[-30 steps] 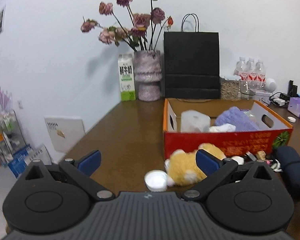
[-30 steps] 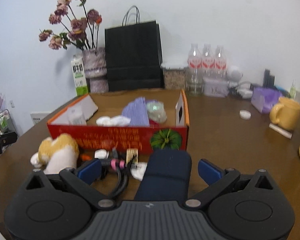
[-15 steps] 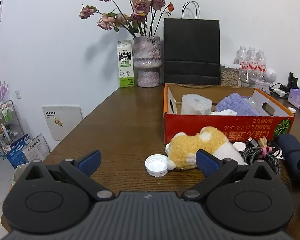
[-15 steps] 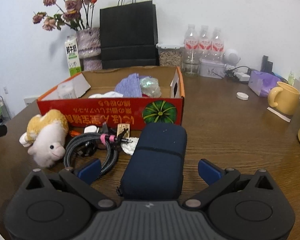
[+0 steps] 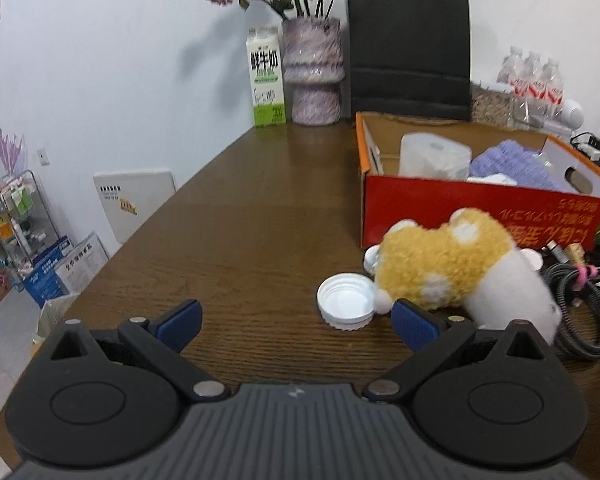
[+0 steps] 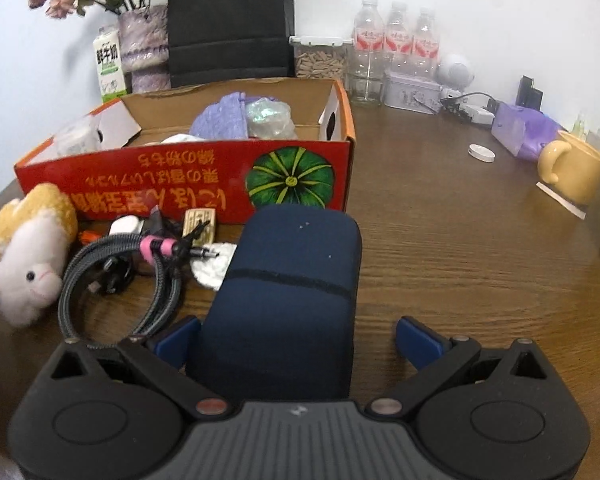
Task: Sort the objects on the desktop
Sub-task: 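Grasp the white bottle cap with the left tool while the right tool grasps the navy case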
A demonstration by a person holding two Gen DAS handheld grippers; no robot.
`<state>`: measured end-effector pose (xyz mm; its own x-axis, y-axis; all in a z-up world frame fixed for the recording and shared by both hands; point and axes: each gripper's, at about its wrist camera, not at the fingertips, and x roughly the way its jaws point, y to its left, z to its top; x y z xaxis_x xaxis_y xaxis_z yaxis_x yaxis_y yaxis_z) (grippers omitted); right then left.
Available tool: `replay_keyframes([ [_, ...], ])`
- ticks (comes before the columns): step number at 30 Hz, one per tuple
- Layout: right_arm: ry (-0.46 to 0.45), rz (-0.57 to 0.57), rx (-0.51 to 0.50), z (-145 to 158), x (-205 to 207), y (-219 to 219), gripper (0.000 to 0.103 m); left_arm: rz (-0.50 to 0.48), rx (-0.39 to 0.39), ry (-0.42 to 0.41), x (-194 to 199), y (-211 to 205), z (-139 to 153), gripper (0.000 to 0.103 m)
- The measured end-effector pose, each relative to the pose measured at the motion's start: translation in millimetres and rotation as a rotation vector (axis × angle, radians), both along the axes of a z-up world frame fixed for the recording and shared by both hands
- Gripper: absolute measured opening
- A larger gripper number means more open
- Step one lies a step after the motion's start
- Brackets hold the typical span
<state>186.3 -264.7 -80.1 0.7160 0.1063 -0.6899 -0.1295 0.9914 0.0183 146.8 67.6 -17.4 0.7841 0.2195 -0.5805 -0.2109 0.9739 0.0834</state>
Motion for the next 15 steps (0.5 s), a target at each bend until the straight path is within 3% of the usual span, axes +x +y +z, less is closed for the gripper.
replay_keyframes([
  [5,-0.060,-0.015,0.007,-5,1,0,0.103,-0.009,-0.006,0.018,9,2,-8,0.103],
  [15,-0.060,-0.012,0.009,-5,6,1,0.103,-0.022,-0.006,0.063,30,3,-21,0.103],
])
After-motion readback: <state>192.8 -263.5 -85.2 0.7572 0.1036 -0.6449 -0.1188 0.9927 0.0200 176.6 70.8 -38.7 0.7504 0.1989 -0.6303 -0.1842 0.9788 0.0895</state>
